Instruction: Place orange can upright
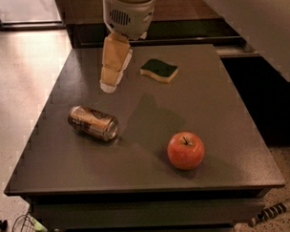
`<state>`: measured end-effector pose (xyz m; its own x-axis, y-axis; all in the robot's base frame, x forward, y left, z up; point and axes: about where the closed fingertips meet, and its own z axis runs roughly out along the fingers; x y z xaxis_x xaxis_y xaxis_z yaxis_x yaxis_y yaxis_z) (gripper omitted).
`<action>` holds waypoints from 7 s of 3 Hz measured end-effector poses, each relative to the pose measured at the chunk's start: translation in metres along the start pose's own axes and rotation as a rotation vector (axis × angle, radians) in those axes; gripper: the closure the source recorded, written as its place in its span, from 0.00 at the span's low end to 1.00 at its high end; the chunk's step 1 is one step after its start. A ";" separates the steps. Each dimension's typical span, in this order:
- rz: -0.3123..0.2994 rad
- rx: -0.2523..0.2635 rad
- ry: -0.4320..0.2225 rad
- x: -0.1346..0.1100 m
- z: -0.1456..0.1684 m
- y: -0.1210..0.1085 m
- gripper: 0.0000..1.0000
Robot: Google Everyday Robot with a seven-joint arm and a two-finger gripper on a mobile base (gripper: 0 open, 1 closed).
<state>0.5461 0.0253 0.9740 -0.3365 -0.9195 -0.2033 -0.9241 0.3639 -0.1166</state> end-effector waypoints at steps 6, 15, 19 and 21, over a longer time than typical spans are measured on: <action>0.093 -0.153 0.189 -0.060 0.102 0.069 0.00; 0.122 -0.101 0.117 -0.052 0.136 0.079 1.00; -0.066 -0.132 -0.487 -0.067 0.068 0.034 1.00; -0.237 -0.268 -0.844 -0.083 0.060 0.034 1.00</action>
Offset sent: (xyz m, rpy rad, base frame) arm 0.0086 0.0272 -0.0006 -0.0395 -0.0085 0.0250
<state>0.5532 0.1227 0.9281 0.0136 -0.5131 -0.8582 -0.9987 0.0360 -0.0374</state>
